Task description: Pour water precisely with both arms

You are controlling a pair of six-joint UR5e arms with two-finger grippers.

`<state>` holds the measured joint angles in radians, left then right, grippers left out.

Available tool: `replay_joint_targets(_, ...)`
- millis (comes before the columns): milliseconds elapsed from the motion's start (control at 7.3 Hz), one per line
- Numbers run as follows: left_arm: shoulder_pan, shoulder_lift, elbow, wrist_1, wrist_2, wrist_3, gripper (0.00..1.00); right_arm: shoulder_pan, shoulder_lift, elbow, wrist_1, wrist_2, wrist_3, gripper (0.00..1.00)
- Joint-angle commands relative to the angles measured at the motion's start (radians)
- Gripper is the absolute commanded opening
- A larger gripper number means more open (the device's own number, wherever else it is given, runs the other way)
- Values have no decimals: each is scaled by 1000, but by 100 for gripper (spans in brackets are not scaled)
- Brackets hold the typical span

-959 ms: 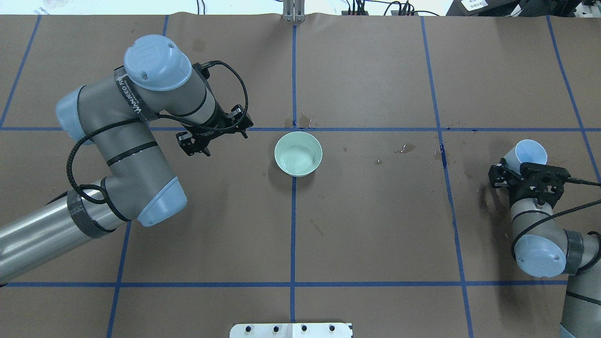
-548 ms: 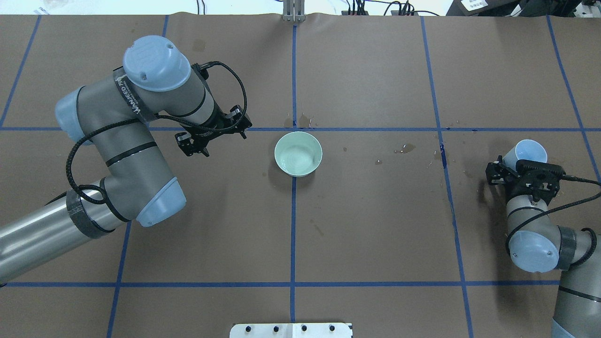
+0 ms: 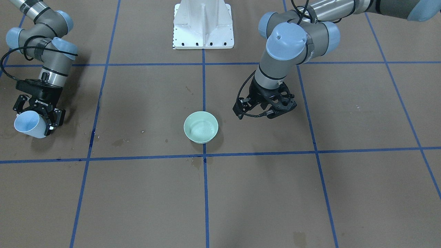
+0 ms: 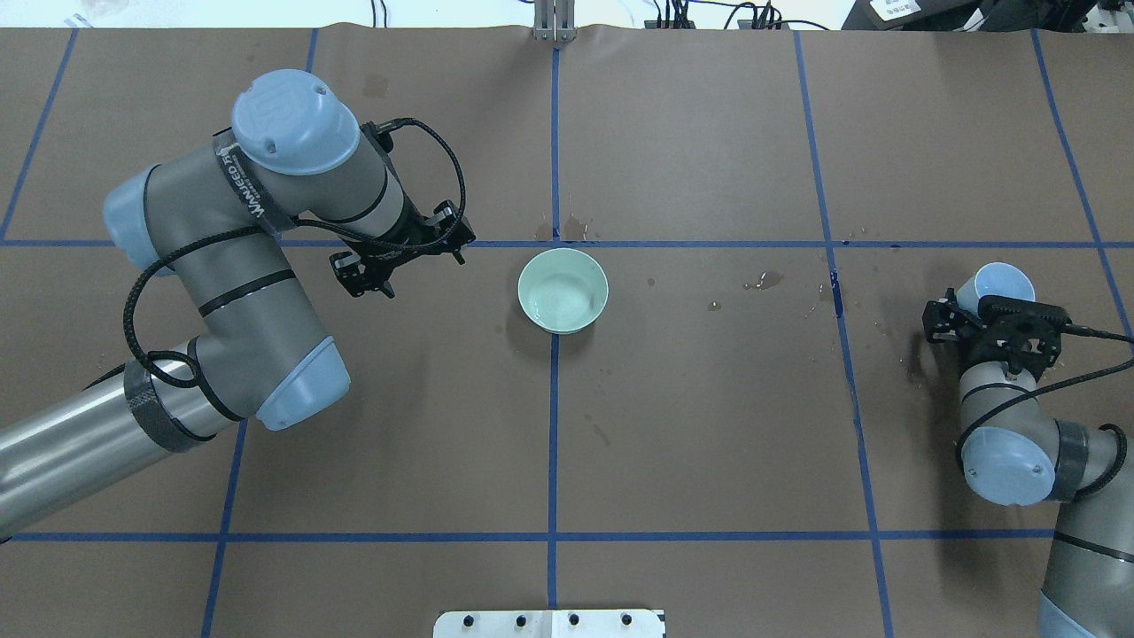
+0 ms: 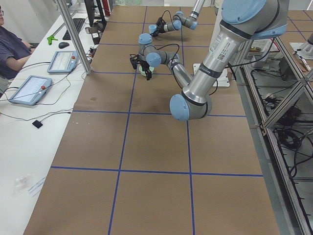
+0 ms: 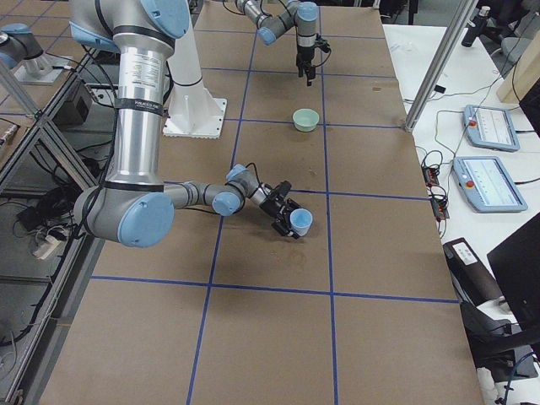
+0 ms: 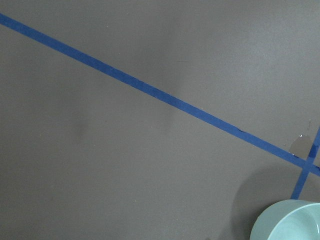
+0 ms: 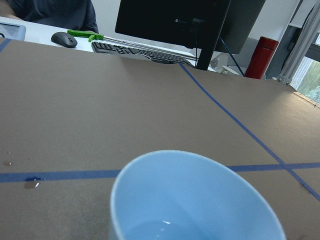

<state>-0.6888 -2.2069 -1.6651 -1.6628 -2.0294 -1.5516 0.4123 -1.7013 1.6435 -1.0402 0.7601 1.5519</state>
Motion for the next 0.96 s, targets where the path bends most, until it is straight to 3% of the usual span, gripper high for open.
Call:
replay_joint_targets(0, 0, 3, -1, 0, 1, -2, 100, 20, 34, -1, 0, 2, 0, 24)
replay_joint_targets(137, 0, 4, -1, 0, 2, -4, 100, 22, 35, -1, 0, 4, 2, 0)
replay_joint_targets(411, 0, 6, -1, 0, 2, -4, 100, 43, 35, 22, 46, 11, -18, 0)
replay_joint_targets(822, -1, 6, -2, 0, 0, -4, 100, 98, 29, 21, 398, 48, -358, 0)
